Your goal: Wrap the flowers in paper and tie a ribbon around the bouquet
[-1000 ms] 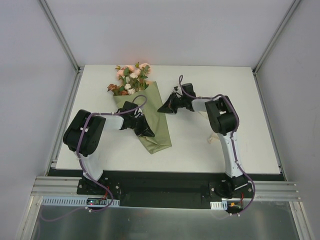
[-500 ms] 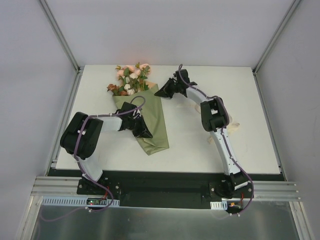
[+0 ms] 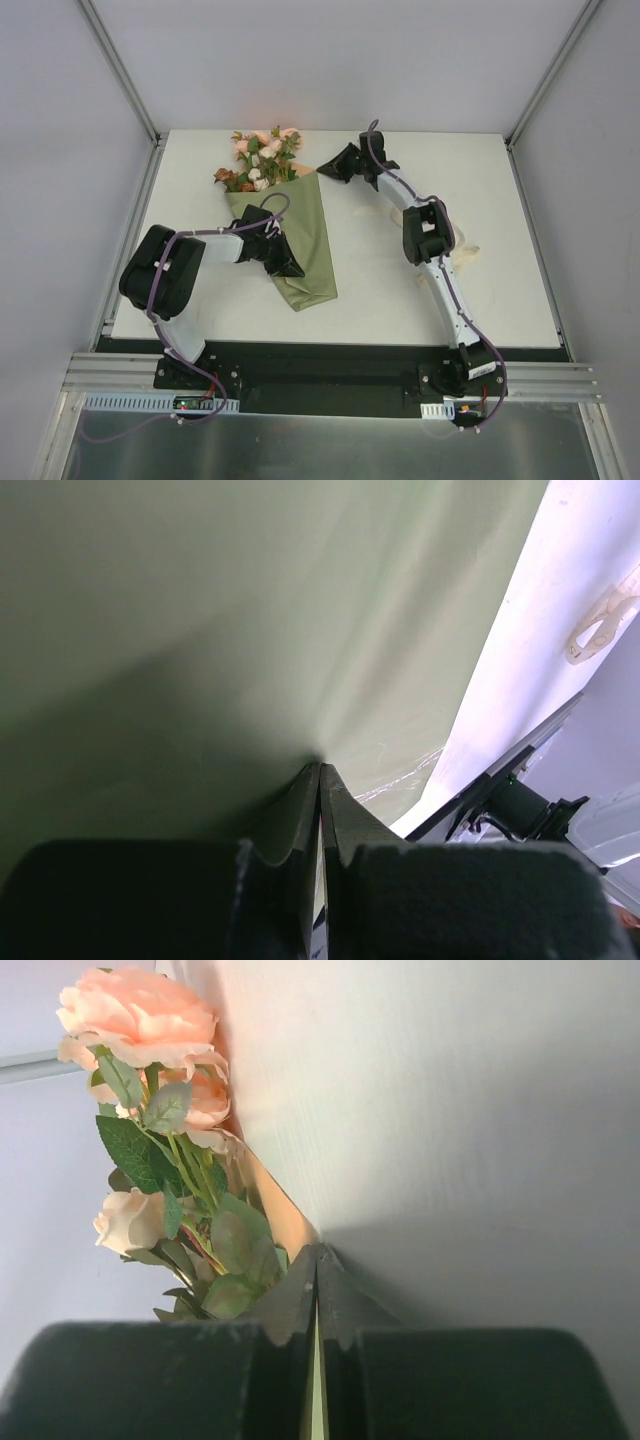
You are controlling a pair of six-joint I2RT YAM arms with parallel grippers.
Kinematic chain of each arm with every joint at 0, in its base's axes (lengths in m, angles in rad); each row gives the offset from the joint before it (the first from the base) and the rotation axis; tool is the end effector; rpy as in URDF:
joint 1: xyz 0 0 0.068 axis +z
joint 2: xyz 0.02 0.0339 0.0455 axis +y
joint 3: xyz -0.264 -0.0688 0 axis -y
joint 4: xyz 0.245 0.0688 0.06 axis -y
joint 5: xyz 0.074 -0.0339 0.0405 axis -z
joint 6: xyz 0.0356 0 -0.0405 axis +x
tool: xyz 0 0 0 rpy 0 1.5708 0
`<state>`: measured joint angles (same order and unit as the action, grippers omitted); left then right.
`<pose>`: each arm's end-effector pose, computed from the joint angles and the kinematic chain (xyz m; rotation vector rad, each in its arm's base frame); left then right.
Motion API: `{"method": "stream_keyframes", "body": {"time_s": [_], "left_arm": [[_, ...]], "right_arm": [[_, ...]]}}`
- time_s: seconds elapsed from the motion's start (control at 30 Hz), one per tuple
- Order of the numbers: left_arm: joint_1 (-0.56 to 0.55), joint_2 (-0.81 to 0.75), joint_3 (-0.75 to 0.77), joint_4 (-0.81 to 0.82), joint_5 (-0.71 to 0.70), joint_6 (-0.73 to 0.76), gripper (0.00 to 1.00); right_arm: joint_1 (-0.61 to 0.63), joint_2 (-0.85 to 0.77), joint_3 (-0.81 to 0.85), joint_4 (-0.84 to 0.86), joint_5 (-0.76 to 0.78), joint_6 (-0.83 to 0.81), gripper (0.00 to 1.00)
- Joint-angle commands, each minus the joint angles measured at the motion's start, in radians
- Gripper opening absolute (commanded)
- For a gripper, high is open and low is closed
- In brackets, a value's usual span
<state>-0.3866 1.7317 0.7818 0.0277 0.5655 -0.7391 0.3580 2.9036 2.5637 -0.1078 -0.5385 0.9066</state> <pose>0.2859 -0.1370 0.1268 -0.2109 2.6677 -1.1322 0.5760 0.2350 0.1054 0.2269 2.2077 1.2997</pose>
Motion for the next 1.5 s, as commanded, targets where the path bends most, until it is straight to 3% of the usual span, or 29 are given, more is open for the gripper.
{"method": "stream_keyframes", "body": {"time_s": [0.0, 0.13, 0.3, 0.4, 0.47, 0.67, 0.8, 0.97, 1.1, 1.27, 1.47], "left_arm": [[-0.012, 0.051, -0.038, -0.103, -0.065, 0.058, 0.0], [-0.012, 0.043, -0.053, -0.101, -0.105, 0.064, 0.0], [-0.012, 0.014, -0.07, -0.081, -0.115, 0.07, 0.0], [-0.012, -0.017, -0.079, -0.081, -0.121, 0.086, 0.0], [-0.012, -0.035, -0.079, -0.081, -0.115, 0.093, 0.0], [-0.012, -0.083, -0.069, -0.074, -0.059, 0.118, 0.04], [-0.012, -0.154, -0.065, -0.069, -0.044, 0.121, 0.2], [-0.014, -0.248, -0.076, -0.069, -0.024, 0.099, 0.27], [-0.02, -0.313, -0.136, -0.057, -0.016, 0.064, 0.22], [-0.021, -0.23, -0.191, -0.04, -0.033, 0.06, 0.0], [-0.021, -0.201, -0.239, -0.038, -0.111, 0.037, 0.0]], "right_arm": [[-0.051, -0.113, -0.153, 0.069, -0.017, -0.178, 0.0], [-0.068, -0.405, -0.373, -0.001, -0.15, -0.345, 0.06], [-0.073, -0.717, -0.823, -0.001, -0.256, -0.451, 0.35], [-0.016, -0.869, -1.038, 0.1, -0.339, -0.449, 0.37], [0.031, -0.947, -1.198, 0.174, -0.392, -0.46, 0.37], [0.226, -1.029, -1.472, 0.334, -0.336, -0.423, 0.01], [0.279, -0.97, -1.568, 0.52, -0.336, -0.312, 0.01], [0.297, -0.891, -1.573, 0.56, -0.304, -0.281, 0.0], [0.299, -0.862, -1.568, 0.562, -0.313, -0.273, 0.0], [0.299, -0.885, -1.58, 0.562, -0.317, -0.27, 0.01], [0.3, -0.932, -1.66, 0.562, -0.314, -0.261, 0.01]]}}
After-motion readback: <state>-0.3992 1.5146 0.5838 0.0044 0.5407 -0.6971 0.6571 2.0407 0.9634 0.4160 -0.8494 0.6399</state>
